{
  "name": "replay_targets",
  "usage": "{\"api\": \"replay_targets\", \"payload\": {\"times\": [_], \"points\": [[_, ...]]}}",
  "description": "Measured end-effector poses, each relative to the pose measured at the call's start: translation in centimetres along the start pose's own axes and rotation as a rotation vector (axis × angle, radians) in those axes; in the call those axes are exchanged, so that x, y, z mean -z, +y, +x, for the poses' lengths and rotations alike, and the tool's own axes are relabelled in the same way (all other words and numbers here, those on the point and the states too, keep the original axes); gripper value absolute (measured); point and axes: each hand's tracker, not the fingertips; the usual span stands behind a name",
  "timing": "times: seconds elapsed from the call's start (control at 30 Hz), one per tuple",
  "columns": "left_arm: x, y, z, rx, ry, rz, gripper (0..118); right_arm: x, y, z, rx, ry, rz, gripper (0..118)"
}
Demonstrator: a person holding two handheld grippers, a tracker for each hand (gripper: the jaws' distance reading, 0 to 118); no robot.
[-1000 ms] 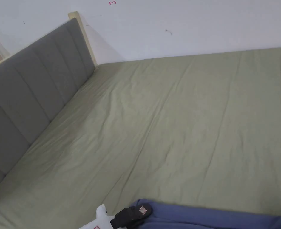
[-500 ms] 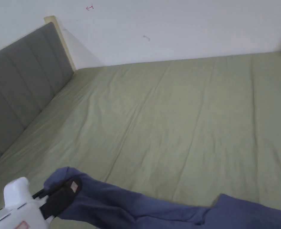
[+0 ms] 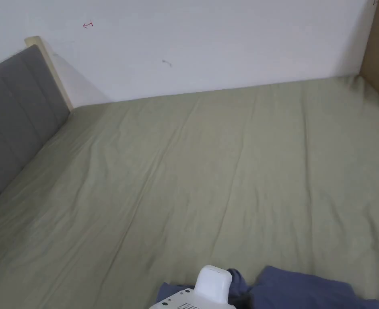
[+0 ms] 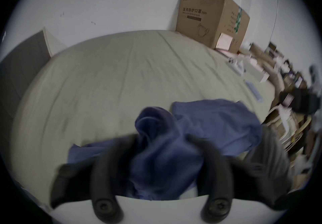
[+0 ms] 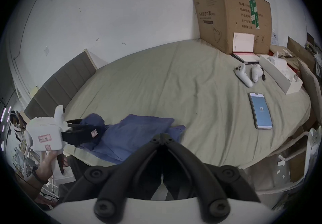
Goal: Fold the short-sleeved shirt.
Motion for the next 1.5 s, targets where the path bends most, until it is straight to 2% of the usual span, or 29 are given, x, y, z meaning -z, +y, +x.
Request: {"api": "replay_targets", "payload": {"times": [0.03, 0.1, 0.2, 0.23, 0.27, 0.3, 0.33, 0.4, 0.47, 0.57, 0.63, 0.7, 0.77, 0.8, 0.83, 0.87, 0.9, 0.93, 0.97, 1.1, 1.23, 1.4, 1.43, 1.47, 1.5], "points": [[-1.1, 0.4, -0.5, -0.061, -0.043, 0.022, 85, 0.1, -0.2, 0.3, 0.016, 0.0, -0.006, 0], [-3.7, 0.9, -1.8, -0.129, -0.139, 0.097, 85, 0.2, -0.4, 0.7, 0.035, 0.004, -0.012, 0], [-6.8, 1.1, -4.1, -0.257, -0.169, 0.179, 83, 0.3, -0.6, 1.1, 0.044, 0.004, -0.016, 0], [-7.0, 0.8, -5.1, -0.327, -0.212, 0.186, 74, 0.4, -0.5, 1.0, 0.044, 0.005, -0.02, 0], [-6.9, 0.4, -5.9, -0.399, -0.232, 0.201, 53, 0.4, -0.5, 1.0, 0.043, 0.005, -0.023, 0], [-6.2, -0.1, -6.6, -0.455, -0.262, 0.21, 14, 0.4, -0.5, 1.0, 0.043, 0.004, -0.024, 0], [-5.2, -0.5, -7.1, -0.502, -0.287, 0.195, 1, 0.3, -0.5, 1.1, 0.046, 0.006, -0.024, 0], [-3.0, -1.6, -7.2, -0.58, -0.255, 0.175, 1, 0.4, -0.6, 1.4, 0.056, 0.01, -0.029, 0], [0.0, -2.5, -6.6, -0.598, -0.359, 0.104, 1, 0.4, -0.7, 1.5, 0.059, 0.008, -0.03, 0], [3.6, -3.1, -3.8, -0.504, -0.403, -0.011, 1, 0.4, -0.6, 1.3, 0.061, 0.002, -0.039, 0], [6.3, -3.6, -2.5, -0.437, -0.281, -0.145, 0, 0.5, -0.6, 1.4, 0.063, -0.002, -0.044, 0], [6.7, -4.3, -2.6, -0.516, -0.37, -0.105, 0, 0.5, -0.6, 1.4, 0.064, -0.004, -0.047, 0], [5.6, -3.5, -2.8, -0.495, -0.342, -0.098, 1, 0.6, -0.7, 1.2, 0.059, -0.007, -0.047, 0], [5.0, -3.2, -3.2, -0.492, -0.349, -0.096, 5, 0.6, -0.7, 1.2, 0.058, -0.008, -0.048, 0], [3.6, -2.8, -4.0, -0.5, -0.362, -0.086, 22, 0.8, -0.7, 1.3, 0.059, -0.002, -0.052, 0], [1.9, -2.7, -5.0, -0.526, -0.4, -0.033, 46, 1.1, -0.7, 1.4, 0.064, 0.004, -0.058, 0], [0.4, -2.6, -5.9, -0.552, -0.444, 0.012, 82, 1.3, -0.7, 1.3, 0.068, 0.007, -0.063, 0], [-1.4, -2.5, -7.1, -0.573, -0.444, 0.053, 103, 1.5, -0.7, 1.2, 0.071, 0.012, -0.067, 0], [-3.2, -2.5, -8.5, -0.597, -0.407, 0.082, 112, 1.6, -0.8, 1.2, 0.073, 0.016, -0.069, 0], [-8.0, -4.4, -14.9, -0.692, -0.279, 0.195, 112, 1.9, -1.2, 1.0, 0.07, 0.03, -0.085, 0], [-6.8, -7.7, -19.5, -0.823, -0.201, 0.152, 112, 2.0, -1.3, 0.4, 0.06, 0.033, -0.107, 0], [-0.8, -10.7, -19.7, -0.939, -0.41, 0.132, 111, 1.6, -0.9, 0.0, 0.057, 0.022, -0.108, 0], [-0.8, -10.6, -19.1, -0.95, -0.416, 0.18, 102, 1.5, -0.7, -0.2, 0.055, 0.018, -0.108, 0], [-0.8, -10.3, -18.8, -0.966, -0.46, 0.203, 102, 1.3, -0.5, -0.5, 0.051, 0.012, -0.105, 0], [-0.3, -10.1, -18.6, -1.005, -0.531, 0.193, 97, 1.2, -0.4, -0.6, 0.049, 0.008, -0.1, 0]]}}
